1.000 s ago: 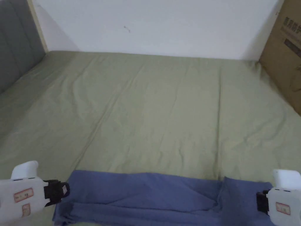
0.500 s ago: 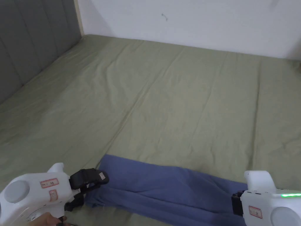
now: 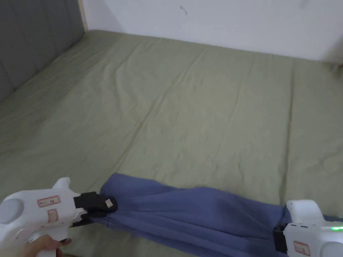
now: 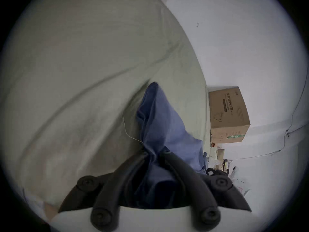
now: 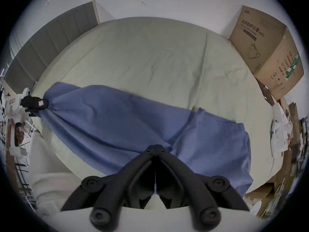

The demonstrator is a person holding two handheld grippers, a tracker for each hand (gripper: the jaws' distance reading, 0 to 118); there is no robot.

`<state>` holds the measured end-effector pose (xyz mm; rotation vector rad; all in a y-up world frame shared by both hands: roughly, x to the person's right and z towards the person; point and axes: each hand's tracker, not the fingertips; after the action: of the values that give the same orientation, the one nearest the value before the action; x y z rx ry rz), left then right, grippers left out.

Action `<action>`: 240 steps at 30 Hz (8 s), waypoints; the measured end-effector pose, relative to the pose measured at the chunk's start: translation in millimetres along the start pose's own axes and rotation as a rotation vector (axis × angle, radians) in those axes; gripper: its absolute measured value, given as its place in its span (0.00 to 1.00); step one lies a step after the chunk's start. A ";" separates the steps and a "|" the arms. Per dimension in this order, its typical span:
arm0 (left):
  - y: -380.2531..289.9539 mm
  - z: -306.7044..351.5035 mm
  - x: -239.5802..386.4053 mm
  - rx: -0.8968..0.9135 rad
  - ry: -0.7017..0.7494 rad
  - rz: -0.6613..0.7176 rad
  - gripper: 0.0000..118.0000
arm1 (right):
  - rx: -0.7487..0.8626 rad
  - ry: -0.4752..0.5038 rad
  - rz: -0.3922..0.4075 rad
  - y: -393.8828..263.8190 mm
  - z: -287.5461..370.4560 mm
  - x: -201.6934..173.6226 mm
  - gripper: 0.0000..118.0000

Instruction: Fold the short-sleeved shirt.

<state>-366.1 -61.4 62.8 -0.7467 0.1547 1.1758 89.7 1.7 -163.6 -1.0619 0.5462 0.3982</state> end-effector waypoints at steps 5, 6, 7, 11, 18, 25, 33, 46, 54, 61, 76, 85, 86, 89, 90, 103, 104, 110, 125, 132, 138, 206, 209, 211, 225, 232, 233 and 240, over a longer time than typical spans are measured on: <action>14.9 38.3 -7.9 0.088 0.131 -0.021 0.07 | -0.008 0.000 -0.050 -7.2 -1.0 13.0 0.00; 16.3 44.2 -10.6 0.100 0.144 0.001 0.07 | -0.011 0.001 -0.055 -8.9 -1.5 14.9 0.00; 19.0 49.4 -10.6 0.100 0.138 0.000 0.07 | -0.012 -0.001 -0.060 -11.1 -2.0 15.8 0.00; 18.7 54.8 -1.1 0.116 0.157 -0.020 0.07 | -0.024 -0.003 -0.073 -18.9 -5.0 22.0 0.00; 0.0 38.4 109.4 0.150 0.136 -0.336 0.07 | -0.025 0.025 -0.142 -28.8 -4.3 38.0 0.00; -75.6 -38.6 238.5 -0.004 0.060 -0.855 0.07 | -0.014 0.033 -0.251 -42.3 0.7 61.8 0.00; -150.1 -150.3 233.8 -0.286 0.053 -0.916 0.30 | -0.010 0.031 -0.318 -51.5 9.4 80.1 0.00; -89.8 -88.4 213.4 -0.112 0.006 -0.604 0.00 | 0.007 0.026 -0.327 -56.8 10.7 84.7 0.00; -94.1 -141.1 187.7 -0.282 0.047 -0.560 0.00 | 0.010 0.044 -0.348 -60.9 8.2 92.3 0.00; -146.1 -198.9 191.9 -0.428 0.150 -0.647 0.00 | 0.009 0.046 -0.363 -65.1 9.2 97.9 0.00; -193.5 -183.3 206.9 -0.580 -0.049 -0.653 0.00 | 0.010 0.038 -0.351 -66.7 13.2 95.2 0.00; -109.4 -79.9 200.6 -0.273 -0.126 -0.495 0.00 | 0.026 0.029 -0.352 -61.1 19.5 93.1 0.00; -96.9 -65.4 189.9 -0.225 -0.128 -0.448 0.00 | 0.024 0.031 -0.349 -60.3 18.6 90.9 0.00; -64.0 -38.0 144.1 -0.095 -0.082 -0.327 0.00 | 0.015 0.037 -0.339 -57.1 14.7 82.5 0.00; -58.5 -31.6 129.8 -0.062 -0.062 -0.275 0.00 | 0.012 0.042 -0.337 -54.9 13.2 79.2 0.00; -64.2 -83.1 87.3 -0.217 -0.095 -0.061 0.99 | 0.003 0.061 -0.222 -25.6 9.4 39.9 0.00; -65.1 -92.8 88.1 -0.244 -0.098 -0.056 0.99 | 0.002 0.060 -0.219 -25.1 8.9 39.1 0.00; -58.2 -111.3 89.8 -0.282 -0.122 -0.005 0.29 | -0.021 0.053 -0.220 -27.0 6.9 39.6 0.00; -3.6 -16.4 31.2 -0.170 -0.014 -0.052 0.10 | -0.021 0.068 -0.209 -16.0 4.5 32.0 0.00; 8.2 41.9 34.7 -0.085 0.107 -0.090 0.10 | -0.037 0.079 -0.205 -19.0 -4.8 28.9 0.00; 2.2 46.4 87.4 -0.019 0.107 -0.180 0.10 | -0.034 0.096 -0.216 -23.0 -3.9 30.7 0.00; -209.2 -209.8 237.2 -0.646 0.020 -0.631 0.03 | -0.049 0.052 -0.376 -74.4 10.5 91.0 0.00; -185.5 -182.5 233.7 -0.584 -0.057 -0.608 0.03 | -0.025 0.133 -0.416 -68.6 16.2 90.9 0.00; -160.7 -152.6 225.4 -0.519 -0.090 -0.588 0.03 | -0.001 0.220 -0.440 -62.4 20.0 88.4 0.00; -86.3 -42.1 93.5 -0.210 -0.046 -0.207 0.04 | -0.041 0.368 -0.172 -0.9 -32.2 -19.7 0.00; -81.8 -64.4 85.7 -0.258 -0.079 -0.167 0.95 | -0.061 0.270 -0.046 1.8 -51.1 -35.5 0.00; -80.1 -67.3 86.9 -0.261 -0.107 -0.171 0.96 | -0.062 0.276 -0.052 0.4 -49.6 -31.7 0.00; -71.1 -121.7 81.3 -0.312 -0.227 -0.125 0.96 | -0.076 0.346 -0.184 -1.6 -53.1 -16.3 0.00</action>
<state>-238.9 -84.1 -36.2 -0.8747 -0.2671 1.1686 65.4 -47.4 -172.7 -1.2530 0.7364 0.0722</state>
